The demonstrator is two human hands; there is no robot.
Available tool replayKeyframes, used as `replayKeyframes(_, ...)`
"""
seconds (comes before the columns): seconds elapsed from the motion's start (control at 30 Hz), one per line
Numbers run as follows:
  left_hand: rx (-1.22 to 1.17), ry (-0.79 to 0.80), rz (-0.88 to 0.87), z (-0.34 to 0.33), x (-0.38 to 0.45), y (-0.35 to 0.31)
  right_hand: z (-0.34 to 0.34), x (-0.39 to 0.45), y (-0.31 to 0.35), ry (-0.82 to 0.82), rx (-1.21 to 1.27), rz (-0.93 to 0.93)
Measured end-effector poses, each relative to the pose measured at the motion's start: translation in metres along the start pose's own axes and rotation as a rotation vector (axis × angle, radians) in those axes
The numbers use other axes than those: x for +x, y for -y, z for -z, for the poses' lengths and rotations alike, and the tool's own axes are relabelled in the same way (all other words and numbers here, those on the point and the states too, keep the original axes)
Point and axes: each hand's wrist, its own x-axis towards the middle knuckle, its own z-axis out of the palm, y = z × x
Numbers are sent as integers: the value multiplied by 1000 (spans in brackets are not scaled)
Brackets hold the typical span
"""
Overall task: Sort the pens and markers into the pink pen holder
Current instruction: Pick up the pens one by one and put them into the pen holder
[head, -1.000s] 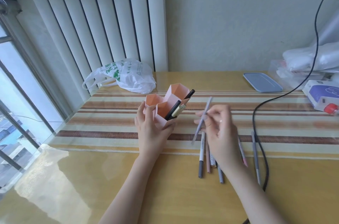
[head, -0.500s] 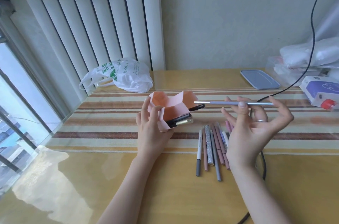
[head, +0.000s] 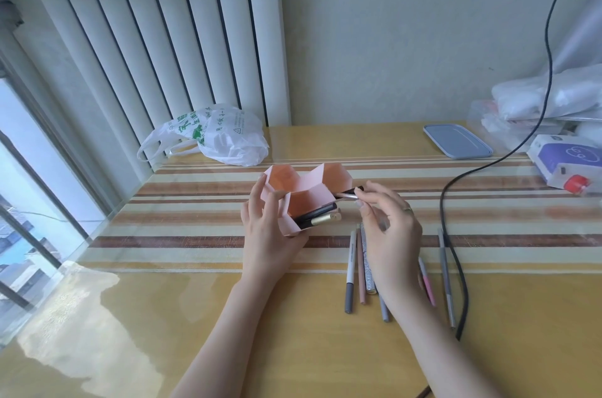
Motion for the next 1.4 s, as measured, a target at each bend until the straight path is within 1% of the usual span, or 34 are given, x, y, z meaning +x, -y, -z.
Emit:
replayKeyframes(0.1,5,-12,-16,-1,0,1,-1,2,-4,0,-28,-1)
replayKeyframes(0.2,-24,-25,12,0,0,0,2,2,2,-14,-19,-11)
replayKeyframes(0.27,-61,-27,40,0,0,-1,5,4,4,-34,8,-70)
replayKeyframes(0.3,-78,-33,55,0,0,0,7,6,4,-18,1,-92)
replayKeyframes(0.33,-94,-41,75,-1,1,1,10,7,1,35,-36,-96)
replayKeyframes(0.37,-111,-50,100,-1,1,3,13,9,-2,135,-92,-95)
replayKeyframes(0.47,-145,-94,153,-1,2,5,21,12,-3,532,-275,-113)
replayKeyframes(0.53,-157,-129,175,0,4,6,25,13,-2,740,-468,-51)
replayKeyframes(0.57,-163,-139,183,0,4,6,26,13,-3,824,-518,-34)
replayKeyframes(0.67,-169,-148,211,0,5,7,29,13,-4,978,-500,-76)
replayKeyframes(0.8,-171,-132,210,-1,4,7,35,14,-3,1087,-445,-150)
replayKeyframes(0.87,-165,-129,198,-1,4,6,35,13,-1,1094,-448,-169)
replayKeyframes(0.97,-160,-114,183,-1,2,5,29,8,4,1065,-458,-120)
replayKeyframes(1.13,-145,-97,171,-1,2,5,14,-1,9,1002,-490,47)
replayKeyframes(1.23,-135,-86,176,0,2,4,10,-3,8,943,-476,197)
replayKeyframes(1.3,-126,-84,173,1,2,4,6,-3,6,835,-391,303)
replayKeyframes(1.33,-128,-85,169,1,3,5,5,-3,6,763,-316,306)
replayKeyframes(1.4,-133,-87,176,1,3,5,5,0,9,609,-154,227)
